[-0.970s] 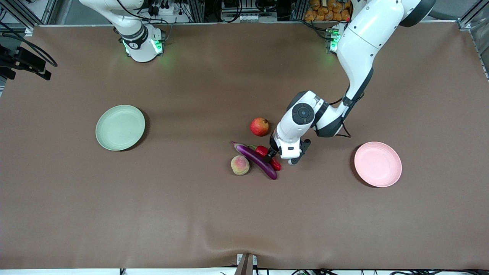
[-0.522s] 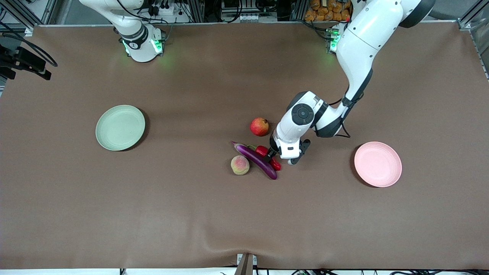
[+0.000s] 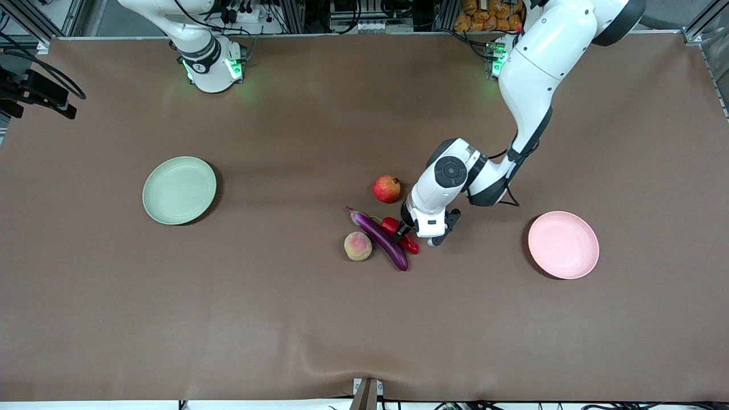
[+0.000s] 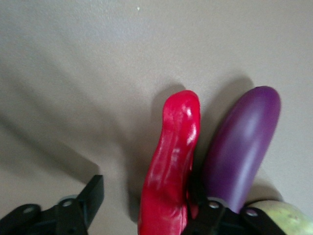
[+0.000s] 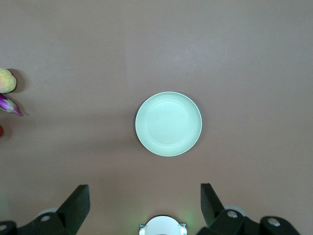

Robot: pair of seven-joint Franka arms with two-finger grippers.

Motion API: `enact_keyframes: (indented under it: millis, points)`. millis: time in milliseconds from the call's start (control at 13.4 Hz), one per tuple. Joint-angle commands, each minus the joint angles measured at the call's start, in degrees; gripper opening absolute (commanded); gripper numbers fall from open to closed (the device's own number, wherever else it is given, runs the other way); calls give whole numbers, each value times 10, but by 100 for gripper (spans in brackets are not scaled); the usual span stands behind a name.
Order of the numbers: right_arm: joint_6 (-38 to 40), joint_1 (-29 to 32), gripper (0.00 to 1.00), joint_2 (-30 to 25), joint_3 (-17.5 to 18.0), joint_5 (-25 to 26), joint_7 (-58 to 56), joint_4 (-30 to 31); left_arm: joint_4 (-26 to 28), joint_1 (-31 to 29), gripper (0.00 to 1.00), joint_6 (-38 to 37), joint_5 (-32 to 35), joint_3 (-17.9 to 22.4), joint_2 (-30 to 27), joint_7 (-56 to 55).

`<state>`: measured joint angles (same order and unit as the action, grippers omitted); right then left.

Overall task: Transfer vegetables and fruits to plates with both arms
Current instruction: 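Carry the red pepper over the pink plate with the left gripper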

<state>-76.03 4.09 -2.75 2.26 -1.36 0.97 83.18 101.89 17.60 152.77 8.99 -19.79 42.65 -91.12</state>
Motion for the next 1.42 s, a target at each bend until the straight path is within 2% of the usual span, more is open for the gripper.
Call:
enact_keyframes:
  millis: [0,75,149,299,373,597,821,896,1194,1343]
  points:
    - [2,15,100,-9,8,0,-6,7,-7,5,51,16,17,5,10,-14]
    - [2,15,100,-9,8,0,-5,7,-7,4,28,16,17,5,9,-14]
    - [3,14,100,-9,9,0,-5,7,-6,2,0,15,17,5,7,-13]
    - [2,13,100,-9,8,0,-5,5,-3,-6,0,4,18,5,-9,-11]
    - [2,13,100,-8,8,-1,-5,4,1,-12,0,-24,18,5,-29,-6]
    - [2,13,100,-2,9,-2,-6,3,2,-50,0,-157,23,2,-100,60]
    - [1,11,100,42,9,4,-7,-1,0,-98,0,-285,23,2,-146,167]
    - [2,11,100,74,9,4,-7,-3,-1,-125,0,-316,22,0,-154,211]
    - [3,1,100,92,11,6,1,0,2,-214,0,-349,22,-2,-158,353]
    - [-6,-23,100,123,13,-6,13,1,0,-273,0,-349,22,-3,-157,450]
